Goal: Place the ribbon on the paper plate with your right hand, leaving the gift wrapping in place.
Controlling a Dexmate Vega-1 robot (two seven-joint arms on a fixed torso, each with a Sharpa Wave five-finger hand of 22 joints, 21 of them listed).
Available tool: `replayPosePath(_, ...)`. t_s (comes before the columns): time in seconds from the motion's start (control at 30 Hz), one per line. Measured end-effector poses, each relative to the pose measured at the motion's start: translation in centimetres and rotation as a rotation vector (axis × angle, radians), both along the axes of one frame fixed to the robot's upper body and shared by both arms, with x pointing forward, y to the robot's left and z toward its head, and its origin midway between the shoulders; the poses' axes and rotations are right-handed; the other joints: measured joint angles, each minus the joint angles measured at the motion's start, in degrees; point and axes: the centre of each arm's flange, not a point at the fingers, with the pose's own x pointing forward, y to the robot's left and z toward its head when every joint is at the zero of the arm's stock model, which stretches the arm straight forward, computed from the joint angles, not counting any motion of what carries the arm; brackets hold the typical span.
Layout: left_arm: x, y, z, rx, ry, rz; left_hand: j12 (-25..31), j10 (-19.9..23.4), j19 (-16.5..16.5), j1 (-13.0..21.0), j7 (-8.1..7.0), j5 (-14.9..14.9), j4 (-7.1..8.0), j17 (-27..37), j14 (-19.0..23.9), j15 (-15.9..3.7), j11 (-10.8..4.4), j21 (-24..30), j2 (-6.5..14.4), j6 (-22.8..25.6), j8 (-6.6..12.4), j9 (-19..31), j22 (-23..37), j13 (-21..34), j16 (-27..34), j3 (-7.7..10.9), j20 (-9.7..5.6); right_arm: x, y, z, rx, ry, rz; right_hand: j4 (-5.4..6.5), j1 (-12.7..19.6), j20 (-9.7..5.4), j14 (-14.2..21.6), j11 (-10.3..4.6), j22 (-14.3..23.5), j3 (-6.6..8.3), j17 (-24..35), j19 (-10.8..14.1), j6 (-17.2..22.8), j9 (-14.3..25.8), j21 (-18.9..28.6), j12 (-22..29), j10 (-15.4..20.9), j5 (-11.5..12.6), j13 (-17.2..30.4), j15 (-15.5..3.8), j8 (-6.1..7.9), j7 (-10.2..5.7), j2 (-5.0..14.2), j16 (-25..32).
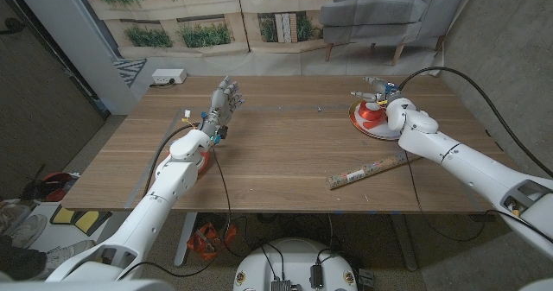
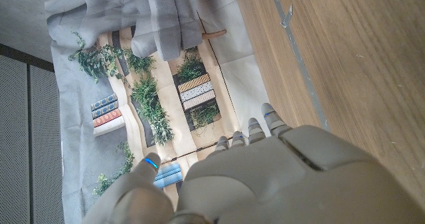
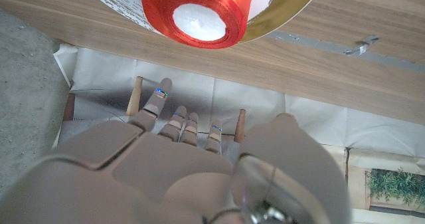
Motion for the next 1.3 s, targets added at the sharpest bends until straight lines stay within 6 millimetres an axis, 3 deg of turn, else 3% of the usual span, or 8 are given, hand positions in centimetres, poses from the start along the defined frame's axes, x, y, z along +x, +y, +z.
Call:
replayPosePath(0.57, -0.7, 0.2, -0.3, 0.0, -0.003, 0.003, 0.0, 0.0, 0.0, 0.0, 0.0, 0.0, 0.0, 0.0, 0.0, 0.0, 0.0, 0.0, 0.0, 0.0, 0.0, 0.0, 0.0, 0.0, 0.0, 0.0, 0.0, -1.2, 0.4, 1.0, 0.022, -0.032, 0.051, -0.1, -4.04, -0.56, -0.66, 1.33, -0.15, -1.79, -1.11, -0.97, 0.06, -0.05, -1.82, 0.56, 1.34, -0.22, -0.27, 0.05, 0.0, -0.07, 0.28, 0.0)
replayPosePath(1.3, -1.2, 0.7, -0.6, 0.009, 0.004, 0.001, 0.0, 0.0, 0.0, 0.0, 0.0, 0.0, 0.0, 0.0, 0.0, 0.0, 0.0, 0.0, 0.0, 0.0, 0.0, 0.0, 0.0, 0.0, 0.0, 0.0, 0.0, -2.4, 0.9, 2.2, 0.022, -0.063, 0.075, -0.23, -6.74, -0.61, -0.96, 1.43, -0.15, -2.77, -2.17, -1.02, 1.25, -0.27, -2.87, 0.55, 1.86, -0.22, -0.26, 0.36, 0.0, 0.18, 0.89, 0.0)
